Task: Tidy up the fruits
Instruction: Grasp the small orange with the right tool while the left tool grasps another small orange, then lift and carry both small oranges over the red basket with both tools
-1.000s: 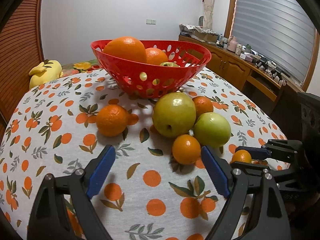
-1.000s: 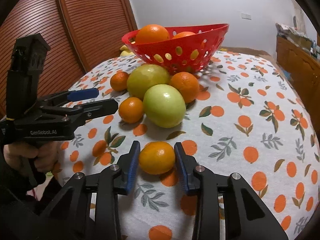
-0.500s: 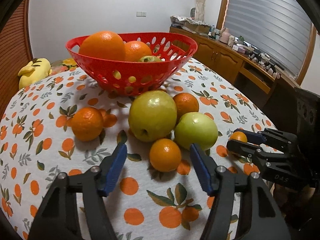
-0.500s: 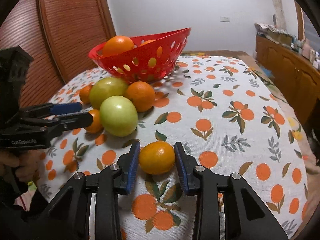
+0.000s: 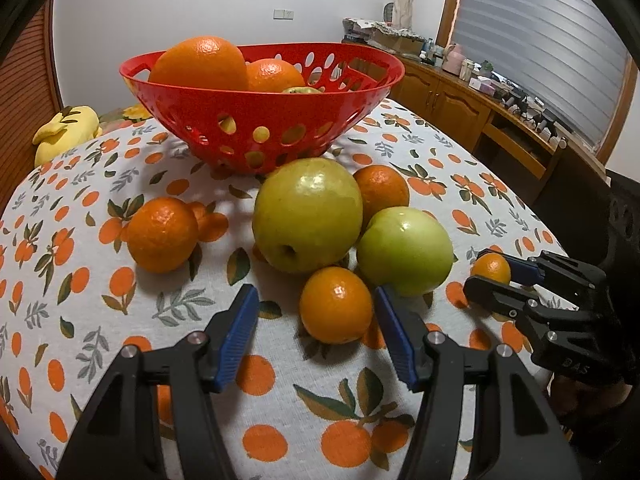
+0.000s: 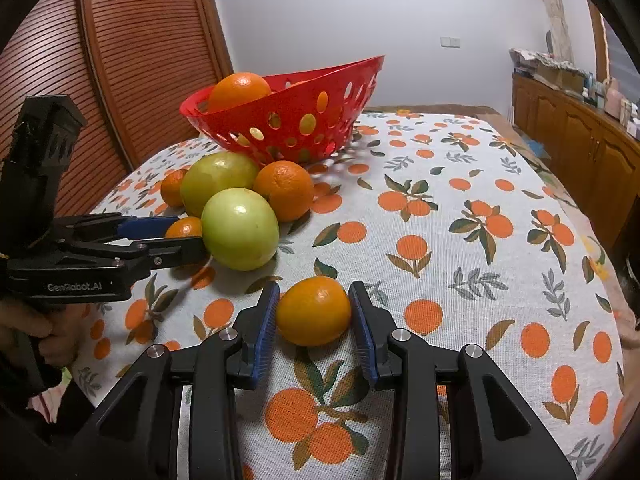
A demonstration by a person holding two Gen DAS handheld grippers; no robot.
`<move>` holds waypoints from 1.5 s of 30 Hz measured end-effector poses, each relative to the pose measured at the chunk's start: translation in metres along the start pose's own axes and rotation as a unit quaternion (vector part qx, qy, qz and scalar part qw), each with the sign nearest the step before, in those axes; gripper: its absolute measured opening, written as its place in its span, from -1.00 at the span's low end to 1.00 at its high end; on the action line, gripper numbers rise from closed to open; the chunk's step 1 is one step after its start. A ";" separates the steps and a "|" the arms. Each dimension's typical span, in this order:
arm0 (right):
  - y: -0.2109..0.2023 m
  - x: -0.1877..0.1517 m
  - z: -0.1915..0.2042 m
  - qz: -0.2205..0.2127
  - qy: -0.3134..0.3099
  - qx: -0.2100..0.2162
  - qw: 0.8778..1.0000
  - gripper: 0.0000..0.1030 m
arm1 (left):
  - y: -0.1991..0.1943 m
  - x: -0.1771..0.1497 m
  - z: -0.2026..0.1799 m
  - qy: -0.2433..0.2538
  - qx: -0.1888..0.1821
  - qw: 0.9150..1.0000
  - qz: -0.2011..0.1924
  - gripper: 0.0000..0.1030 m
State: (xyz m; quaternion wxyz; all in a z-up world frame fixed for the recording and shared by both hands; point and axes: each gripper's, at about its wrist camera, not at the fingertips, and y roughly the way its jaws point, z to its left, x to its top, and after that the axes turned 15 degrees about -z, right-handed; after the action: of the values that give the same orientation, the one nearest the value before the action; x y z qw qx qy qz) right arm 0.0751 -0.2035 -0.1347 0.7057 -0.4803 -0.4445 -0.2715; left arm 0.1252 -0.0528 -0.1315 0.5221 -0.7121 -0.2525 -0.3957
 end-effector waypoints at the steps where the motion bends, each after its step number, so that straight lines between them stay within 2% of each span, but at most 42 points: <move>1: 0.000 0.000 0.000 0.000 0.001 0.000 1.000 -0.32 | 0.001 0.000 0.000 0.000 0.001 1.000 0.001 0.16; 3: 0.000 0.000 0.000 0.000 0.002 0.000 1.000 -0.32 | 0.001 0.000 0.000 0.000 0.000 1.000 0.001 0.14; 8: 0.000 0.000 0.000 0.000 0.001 0.000 1.000 -0.32 | 0.003 -0.001 -0.001 -0.004 -0.018 1.000 0.001 -0.18; 20: -0.002 -0.001 -0.001 0.004 -0.006 -0.005 1.000 -0.31 | -0.006 -0.004 -0.001 -0.001 -0.021 1.000 -0.013 -0.35; 32: -0.005 0.004 -0.005 0.004 -0.006 -0.010 1.000 -0.33 | -0.024 -0.004 0.004 -0.014 -0.019 0.999 -0.027 -0.38; 45: -0.011 0.031 -0.005 -0.015 -0.018 -0.007 1.000 -0.33 | -0.055 0.019 0.012 -0.024 -0.017 0.997 -0.070 -0.38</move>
State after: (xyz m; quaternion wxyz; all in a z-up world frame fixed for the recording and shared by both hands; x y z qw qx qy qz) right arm 0.0820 -0.2111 -0.1032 0.6901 -0.4835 -0.4619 -0.2768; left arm 0.0968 -0.0247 -0.0879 0.4747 -0.7104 -0.3075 -0.4188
